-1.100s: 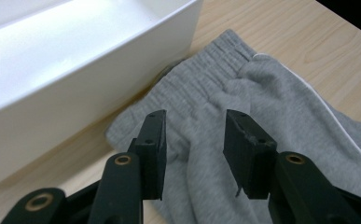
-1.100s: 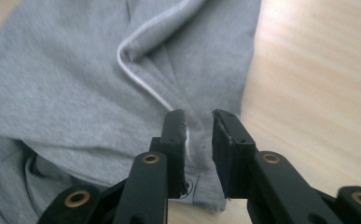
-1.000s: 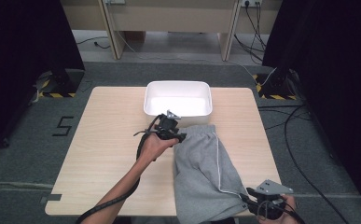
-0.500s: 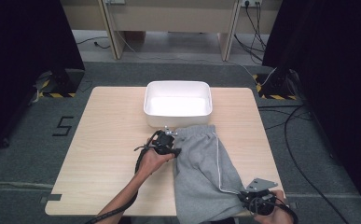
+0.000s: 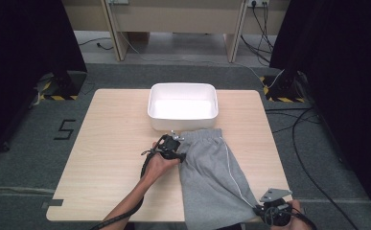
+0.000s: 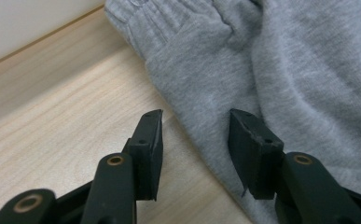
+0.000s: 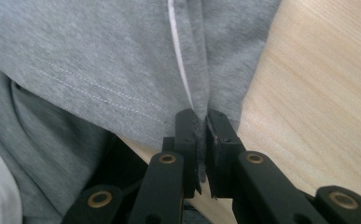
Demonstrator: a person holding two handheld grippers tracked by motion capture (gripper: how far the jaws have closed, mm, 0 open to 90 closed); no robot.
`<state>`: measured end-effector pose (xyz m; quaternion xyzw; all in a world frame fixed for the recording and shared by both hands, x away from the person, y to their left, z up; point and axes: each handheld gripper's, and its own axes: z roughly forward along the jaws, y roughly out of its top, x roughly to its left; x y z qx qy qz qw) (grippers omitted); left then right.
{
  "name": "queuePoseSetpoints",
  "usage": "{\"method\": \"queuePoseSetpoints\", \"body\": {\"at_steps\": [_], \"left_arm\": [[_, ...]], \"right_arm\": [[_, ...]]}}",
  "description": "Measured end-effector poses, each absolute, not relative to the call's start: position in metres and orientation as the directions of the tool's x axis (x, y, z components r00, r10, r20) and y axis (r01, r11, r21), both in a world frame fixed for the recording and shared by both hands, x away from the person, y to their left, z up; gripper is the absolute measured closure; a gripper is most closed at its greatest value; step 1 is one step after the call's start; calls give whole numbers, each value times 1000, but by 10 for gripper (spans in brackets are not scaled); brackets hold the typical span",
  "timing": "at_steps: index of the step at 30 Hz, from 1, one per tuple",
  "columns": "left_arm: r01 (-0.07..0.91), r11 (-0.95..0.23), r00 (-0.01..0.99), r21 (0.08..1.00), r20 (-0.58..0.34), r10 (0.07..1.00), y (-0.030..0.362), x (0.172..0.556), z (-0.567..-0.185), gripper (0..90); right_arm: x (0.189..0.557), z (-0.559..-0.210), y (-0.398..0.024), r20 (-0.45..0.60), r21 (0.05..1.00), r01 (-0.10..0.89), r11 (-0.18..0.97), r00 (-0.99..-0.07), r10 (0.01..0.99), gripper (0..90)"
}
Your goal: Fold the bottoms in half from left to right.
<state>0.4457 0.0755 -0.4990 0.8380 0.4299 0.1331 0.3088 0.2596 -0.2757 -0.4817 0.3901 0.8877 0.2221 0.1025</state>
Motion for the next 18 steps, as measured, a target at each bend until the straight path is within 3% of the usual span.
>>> {"method": "queuePoseSetpoints", "body": {"at_steps": [6, 10, 13, 18], "left_arm": [[636, -438, 593, 635, -39, 805, 77, 448, -499, 538], [641, -430, 585, 636, -42, 810, 81, 450, -500, 529], [640, -424, 581, 641, -42, 813, 84, 450, -500, 525], [639, -419, 577, 645, -41, 816, 84, 451, -501, 515]], "right_arm": [[257, -482, -274, 5, 483, 650, 587, -673, 740, 795], [256, -480, -267, 33, 492, 651, 578, -677, 735, 614], [262, -469, -266, 50, 560, 645, 520, -653, 755, 491], [275, -450, -260, 44, 647, 610, 456, -628, 777, 452]]}}
